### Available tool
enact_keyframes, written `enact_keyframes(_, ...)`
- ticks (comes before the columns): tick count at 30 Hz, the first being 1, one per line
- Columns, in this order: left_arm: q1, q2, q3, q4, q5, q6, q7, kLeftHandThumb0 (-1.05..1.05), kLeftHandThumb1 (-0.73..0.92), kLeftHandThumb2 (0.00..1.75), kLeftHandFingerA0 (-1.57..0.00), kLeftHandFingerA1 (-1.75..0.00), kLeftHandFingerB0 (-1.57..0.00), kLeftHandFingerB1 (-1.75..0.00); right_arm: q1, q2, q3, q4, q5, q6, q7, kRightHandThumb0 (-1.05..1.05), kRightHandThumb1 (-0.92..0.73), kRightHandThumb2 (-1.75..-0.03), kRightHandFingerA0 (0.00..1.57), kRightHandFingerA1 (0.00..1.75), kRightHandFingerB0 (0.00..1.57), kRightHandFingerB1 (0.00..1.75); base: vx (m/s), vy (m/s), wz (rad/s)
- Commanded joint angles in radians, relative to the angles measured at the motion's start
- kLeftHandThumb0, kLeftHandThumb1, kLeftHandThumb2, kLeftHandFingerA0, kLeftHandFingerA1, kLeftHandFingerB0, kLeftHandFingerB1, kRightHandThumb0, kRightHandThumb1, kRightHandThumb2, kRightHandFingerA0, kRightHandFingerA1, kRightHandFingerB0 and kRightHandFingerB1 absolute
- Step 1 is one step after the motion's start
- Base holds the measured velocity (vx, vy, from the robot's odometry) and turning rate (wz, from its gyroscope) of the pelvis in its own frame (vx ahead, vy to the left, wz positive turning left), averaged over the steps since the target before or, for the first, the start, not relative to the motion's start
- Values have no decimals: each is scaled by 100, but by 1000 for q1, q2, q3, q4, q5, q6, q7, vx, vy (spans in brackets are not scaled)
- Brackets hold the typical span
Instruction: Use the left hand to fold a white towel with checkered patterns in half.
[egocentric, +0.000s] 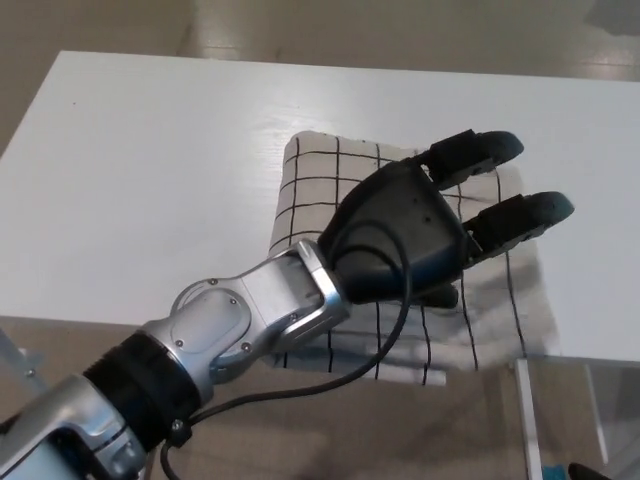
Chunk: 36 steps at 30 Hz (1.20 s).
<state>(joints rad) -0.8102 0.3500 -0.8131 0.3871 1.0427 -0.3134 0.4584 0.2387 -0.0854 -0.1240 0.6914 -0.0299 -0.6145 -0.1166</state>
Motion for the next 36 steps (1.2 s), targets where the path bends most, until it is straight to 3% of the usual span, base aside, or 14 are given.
enact_keyframes(1, 34, -36, 52, -173, -261, 281, -823, -75, 41, 86, 0, -7, -3, -18, -9, -2, 18, 34, -50, -8, -32, -45, -65, -100, 30, 57, 50, 64, 0, 0, 0)
enact_keyframes(2, 20, -36, 70, -189, -285, 288, -831, -89, 51, 63, 0, -16, -1, -24, -13, -3, 22, 34, -63, 4, -47, -46, -65, -100, 30, 57, 50, 65, 0, 0, 0)
enact_keyframes(10, -30, 10, 165, -323, -368, 288, -859, -87, 39, 74, 0, -3, 0, -16, 6, 21, 16, 44, -25, -3, -26, -45, -65, -101, 32, 59, 50, 66, 0, 0, 0)
enact_keyframes(11, -49, 27, 198, -350, -399, 288, -860, -91, 50, 66, 0, -11, 0, -21, 3, 23, 15, 52, -18, -13, -16, -44, -81, -63, 38, 51, 53, 55, 0, 0, 0)
enact_keyframes(15, -97, 90, 309, -438, -498, 273, -866, -91, 42, 75, 0, -10, 0, -20, -12, 28, 17, 63, -19, -10, -23, -43, -81, -63, 39, 51, 53, 55, 0, 0, 0)
enact_keyframes(17, -96, 116, 349, -481, -542, 268, -874, -97, 63, 58, 0, 0, 0, -9, -10, 30, 12, 78, -12, -17, -20, -42, -81, -63, 40, 50, 53, 55, 0, 0, 0)
enact_keyframes(18, -88, 136, 379, -519, -578, 268, -874, -76, 43, 88, -5, -10, -5, -23, 1, 31, 9, 84, -6, -26, -16, -43, -80, -63, 42, 53, 54, 56, 0, 0, 0)
enact_keyframes(25, -17, 308, 595, -707, -804, 197, -863, -77, 47, 88, -4, -23, -4, -36, -12, 32, -4, 81, 25, 7, 9, -44, -79, -63, 42, 51, 53, 55, 0, 0, 0)
enact_keyframes(26, 36, 369, 659, -780, -882, 198, -891, -79, 47, 79, -6, -32, -8, -36, 1, 31, -1, 75, 24, 10, 16, -46, -63, -98, 33, 58, 48, 64, 0, 0, 0)
enact_keyframes(27, 63, 400, 690, -815, -920, 199, -906, -79, 47, 79, -6, -32, -8, -36, 5, 29, 0, 76, 23, 10, 19, -46, -63, -98, 33, 58, 48, 64, 0, 0, 0)
enact_keyframes(28, 113, 454, 738, -869, -970, 193, -931, -36, 24, 87, 0, -49, 0, -47, 10, 28, -1, 81, 26, 14, 25, -47, -63, -98, 30, 56, 48, 64, 0, 0, 0)
enact_keyframes(32, 240, 577, 900, -1005, -1170, 225, -1042, -33, 28, 87, 0, -49, 0, -46, 7, 27, -1, 103, 18, -7, 21, -46, -62, -98, 28, 56, 49, 65, 0, 0, 0)
enact_keyframes(33, 280, 596, 960, -1035, -1254, 246, -1078, -31, 30, 86, 0, -49, 0, -46, 6, 28, -3, 96, 24, -1, 23, -48, -77, -64, 34, 45, 48, 53, 0, 0, 0)
enact_keyframes(36, 430, 619, 1151, -1096, -1559, 301, -1177, -55, 41, 65, -9, -34, -18, -36, 10, 31, -15, 64, 41, 22, 22, -47, -76, -64, 35, 45, 48, 52, 0, 0, 0)
